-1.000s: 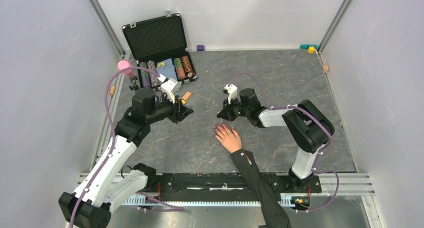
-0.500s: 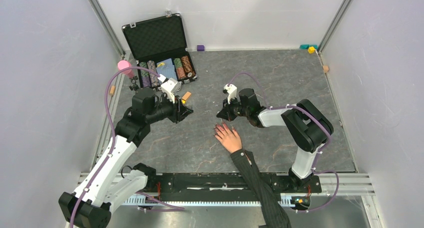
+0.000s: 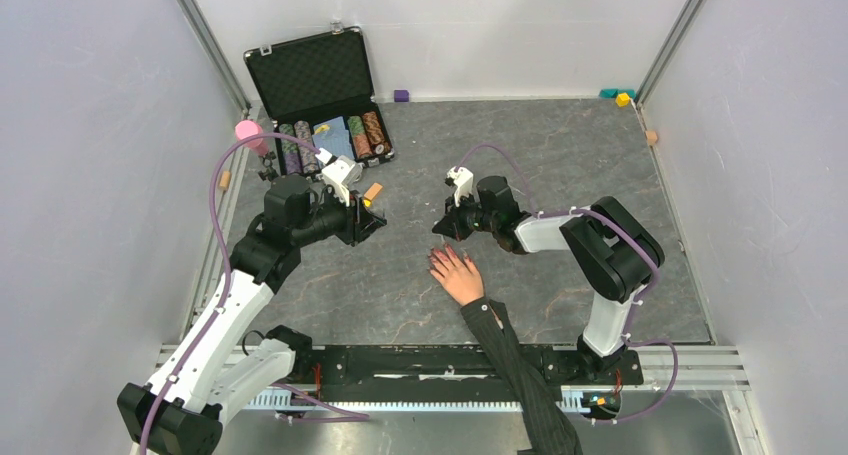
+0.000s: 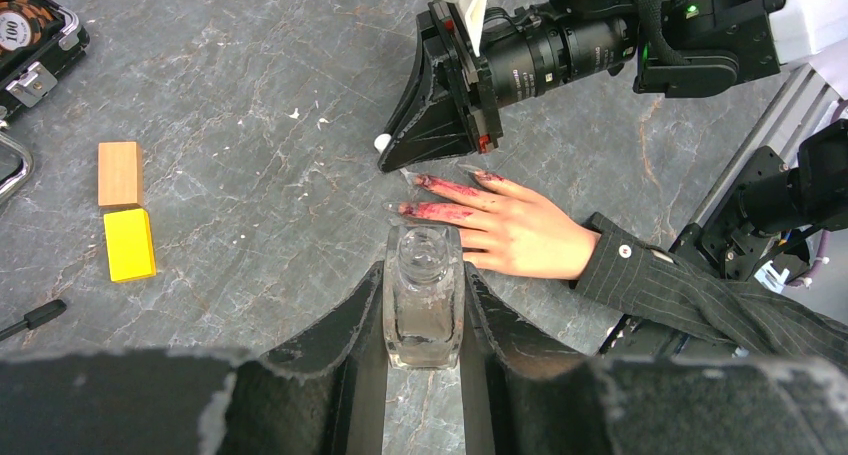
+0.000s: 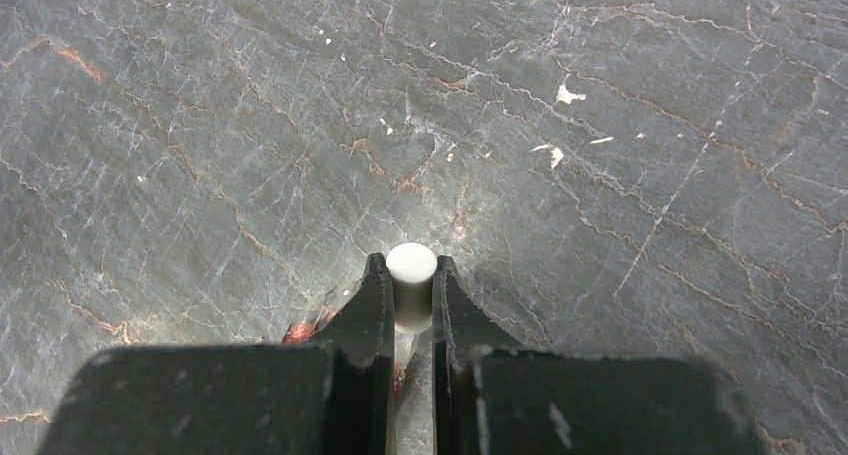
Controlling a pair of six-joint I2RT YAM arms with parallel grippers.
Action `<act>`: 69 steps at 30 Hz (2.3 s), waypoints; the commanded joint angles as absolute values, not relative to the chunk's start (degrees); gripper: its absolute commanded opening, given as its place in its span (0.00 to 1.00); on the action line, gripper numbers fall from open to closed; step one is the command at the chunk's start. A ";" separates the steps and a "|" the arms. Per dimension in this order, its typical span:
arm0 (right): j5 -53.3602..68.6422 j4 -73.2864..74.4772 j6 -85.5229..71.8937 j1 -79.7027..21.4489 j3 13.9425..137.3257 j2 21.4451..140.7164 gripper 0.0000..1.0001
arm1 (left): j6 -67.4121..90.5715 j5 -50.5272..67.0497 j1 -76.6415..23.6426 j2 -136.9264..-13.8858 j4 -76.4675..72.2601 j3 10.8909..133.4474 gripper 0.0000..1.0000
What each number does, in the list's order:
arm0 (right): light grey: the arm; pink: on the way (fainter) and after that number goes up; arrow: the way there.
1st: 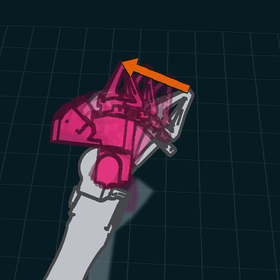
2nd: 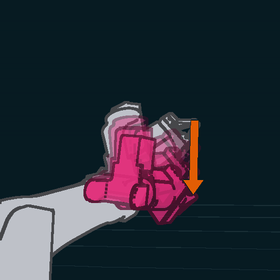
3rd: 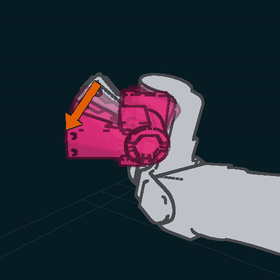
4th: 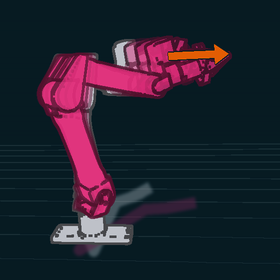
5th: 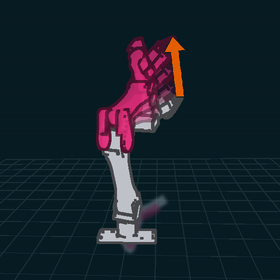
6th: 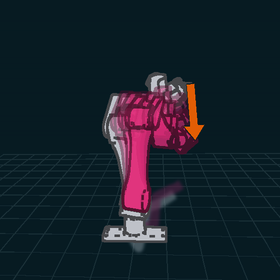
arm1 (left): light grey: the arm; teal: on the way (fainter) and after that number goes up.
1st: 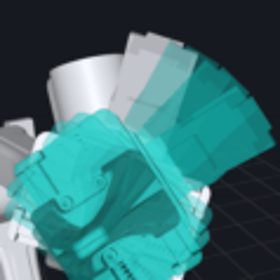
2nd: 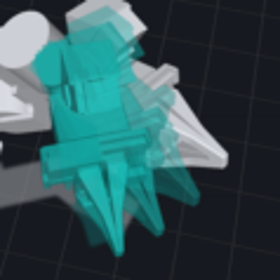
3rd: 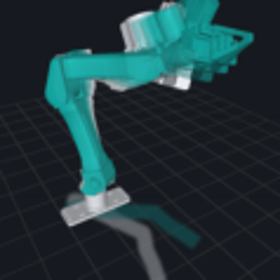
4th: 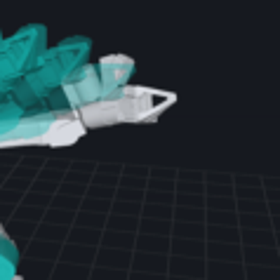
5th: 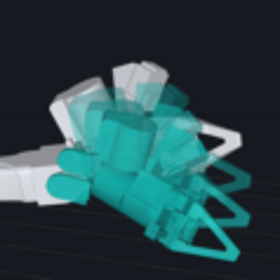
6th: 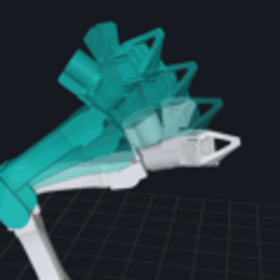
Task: Paint the nails
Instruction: Paint the nail polish on the nail.
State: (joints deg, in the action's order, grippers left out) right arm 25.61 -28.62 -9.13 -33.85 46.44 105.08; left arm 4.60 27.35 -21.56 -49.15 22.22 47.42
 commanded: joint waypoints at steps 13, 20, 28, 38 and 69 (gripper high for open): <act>24.62 -31.65 -9.26 -33.75 49.09 106.69 0.00 | 2.90 28.00 -21.20 -49.21 20.57 47.74 0.02; 24.05 -31.65 -9.24 -33.65 49.47 106.61 0.00 | 2.90 27.95 -21.18 -49.29 20.57 47.77 0.02; 22.88 -31.46 -9.00 -33.05 50.18 105.33 0.00 | 2.81 27.77 -21.18 -49.18 20.65 47.81 0.02; 24.78 -31.30 -9.37 -32.78 45.95 99.93 0.00 | 2.99 27.86 -21.10 -48.78 20.65 47.73 0.02; 27.73 -34.16 -10.94 -32.78 44.21 102.13 0.00 | 3.08 27.97 -21.17 -48.67 20.57 47.57 0.02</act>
State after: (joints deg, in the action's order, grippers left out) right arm 26.98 -31.33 -10.72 -32.88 42.85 101.41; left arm 4.58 27.31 -21.54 -49.34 22.22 47.42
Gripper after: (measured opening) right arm 0.095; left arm 0.335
